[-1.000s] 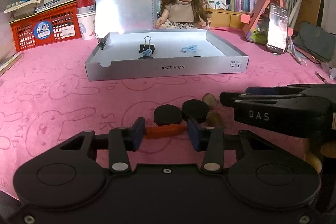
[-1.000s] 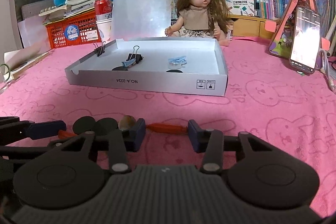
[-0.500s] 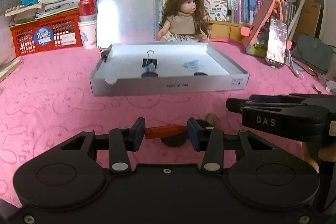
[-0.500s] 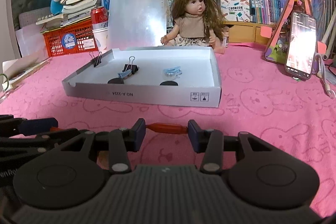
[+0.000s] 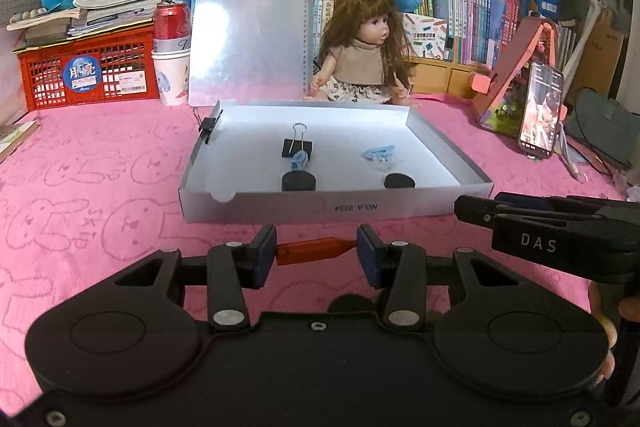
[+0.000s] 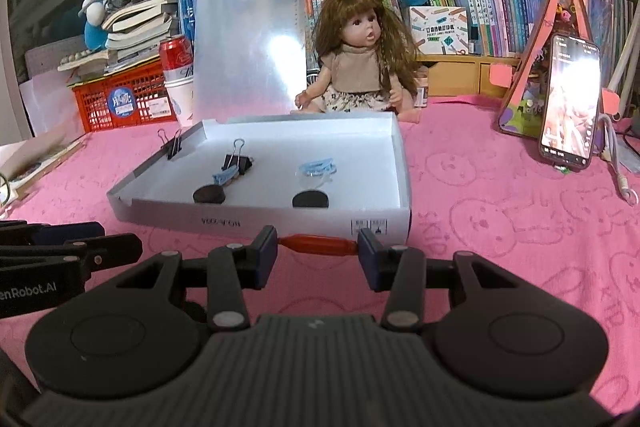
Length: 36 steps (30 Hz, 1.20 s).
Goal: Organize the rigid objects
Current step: 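Carry the marker into the white box and open both tools to release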
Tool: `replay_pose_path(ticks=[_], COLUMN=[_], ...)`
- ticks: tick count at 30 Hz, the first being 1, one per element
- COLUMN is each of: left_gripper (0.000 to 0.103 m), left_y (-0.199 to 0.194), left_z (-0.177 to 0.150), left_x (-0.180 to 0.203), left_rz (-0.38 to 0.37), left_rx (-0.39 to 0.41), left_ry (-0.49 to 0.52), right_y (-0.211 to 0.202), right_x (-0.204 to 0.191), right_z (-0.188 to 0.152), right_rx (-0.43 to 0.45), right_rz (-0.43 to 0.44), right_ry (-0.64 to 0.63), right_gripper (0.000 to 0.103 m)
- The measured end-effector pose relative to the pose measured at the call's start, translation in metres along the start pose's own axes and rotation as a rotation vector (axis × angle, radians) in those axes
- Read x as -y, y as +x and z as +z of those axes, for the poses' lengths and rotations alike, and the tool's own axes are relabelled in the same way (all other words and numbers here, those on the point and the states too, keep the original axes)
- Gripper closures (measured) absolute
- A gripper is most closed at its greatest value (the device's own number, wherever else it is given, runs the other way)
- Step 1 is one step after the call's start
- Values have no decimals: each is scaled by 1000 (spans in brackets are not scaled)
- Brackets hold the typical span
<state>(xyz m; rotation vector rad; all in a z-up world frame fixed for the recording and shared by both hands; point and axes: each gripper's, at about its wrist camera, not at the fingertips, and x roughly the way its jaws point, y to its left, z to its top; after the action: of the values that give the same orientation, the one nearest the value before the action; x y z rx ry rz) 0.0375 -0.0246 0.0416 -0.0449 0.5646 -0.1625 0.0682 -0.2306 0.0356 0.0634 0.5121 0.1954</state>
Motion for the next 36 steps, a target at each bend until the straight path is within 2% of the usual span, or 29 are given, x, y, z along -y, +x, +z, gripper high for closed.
replay_pose_path(ticks=[11,16,22,27,29,36], left_gripper=[61,61,61,61,61,61], left_y=[30,54,97,146,165,220], left_z=[38,59,91,123,132,149], left_x=[-15,-23,-27,-33,-34,-38], left_rz=[-35,-65,-76,-118,-114,-126], left_rx=[16,-19,-50,-124,-149,-201], left_ry=[-29,-65,-74,-130,-146,-163], right_y=[24,44,82,119,132,165], right_x=[4,8,12,19,21,25], right_z=[26,39,68,93,99,98], right_rx=[-4,-23,-75,-136,-156,-197], right_rz=[10,19,35,82,96,74], right_ry=[2,17,39,91,104,118], right_gripper=[54,54,54,54,54,54])
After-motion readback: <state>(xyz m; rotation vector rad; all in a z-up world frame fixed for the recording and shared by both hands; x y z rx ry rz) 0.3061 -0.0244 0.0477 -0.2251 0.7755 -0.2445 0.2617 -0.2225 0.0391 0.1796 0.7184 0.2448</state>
